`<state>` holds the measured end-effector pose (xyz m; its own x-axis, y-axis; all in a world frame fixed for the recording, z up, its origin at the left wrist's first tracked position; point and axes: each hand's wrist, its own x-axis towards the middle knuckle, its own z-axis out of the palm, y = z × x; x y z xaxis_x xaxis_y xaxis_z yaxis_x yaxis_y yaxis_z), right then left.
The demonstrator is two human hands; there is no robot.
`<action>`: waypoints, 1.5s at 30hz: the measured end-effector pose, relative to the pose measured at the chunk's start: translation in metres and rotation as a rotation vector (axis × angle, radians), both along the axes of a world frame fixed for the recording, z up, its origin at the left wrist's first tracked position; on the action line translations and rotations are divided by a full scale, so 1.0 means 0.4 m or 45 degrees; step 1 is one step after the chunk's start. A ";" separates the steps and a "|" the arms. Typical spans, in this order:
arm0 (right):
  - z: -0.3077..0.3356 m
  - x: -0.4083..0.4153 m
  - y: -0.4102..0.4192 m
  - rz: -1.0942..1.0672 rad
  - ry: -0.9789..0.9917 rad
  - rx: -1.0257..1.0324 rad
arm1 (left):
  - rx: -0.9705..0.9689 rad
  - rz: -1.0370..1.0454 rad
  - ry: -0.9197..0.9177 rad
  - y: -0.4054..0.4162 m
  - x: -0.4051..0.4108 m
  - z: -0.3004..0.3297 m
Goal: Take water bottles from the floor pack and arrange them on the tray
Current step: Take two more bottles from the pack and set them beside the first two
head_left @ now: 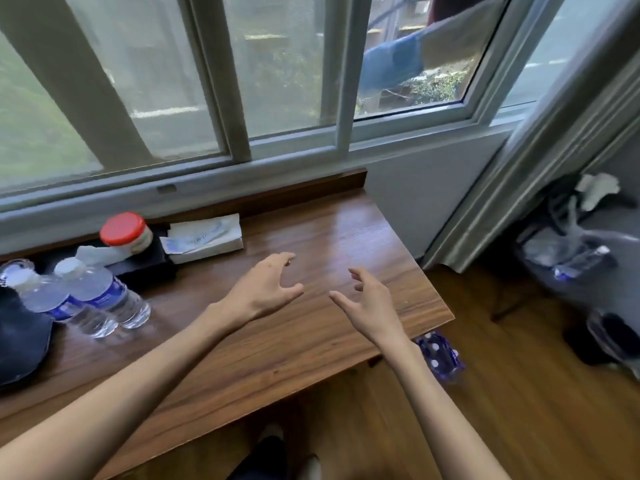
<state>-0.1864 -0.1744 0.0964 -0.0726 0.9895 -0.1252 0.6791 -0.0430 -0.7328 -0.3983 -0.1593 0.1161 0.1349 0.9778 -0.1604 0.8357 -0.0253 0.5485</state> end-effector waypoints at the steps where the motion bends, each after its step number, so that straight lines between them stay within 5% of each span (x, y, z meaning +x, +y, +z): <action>1: -0.011 0.031 0.000 -0.039 0.016 -0.029 | -0.030 -0.048 0.027 0.010 0.031 -0.011; 8: -0.123 0.227 0.021 -0.269 0.038 -0.209 | -0.225 -0.325 0.113 0.116 0.253 -0.087; 33: -0.358 0.779 0.179 -0.728 0.110 -0.559 | -0.509 -0.688 0.216 0.423 0.939 -0.277; 45: -0.678 1.178 0.257 -0.737 0.211 -0.888 | -0.869 -0.679 0.456 0.485 1.336 -0.664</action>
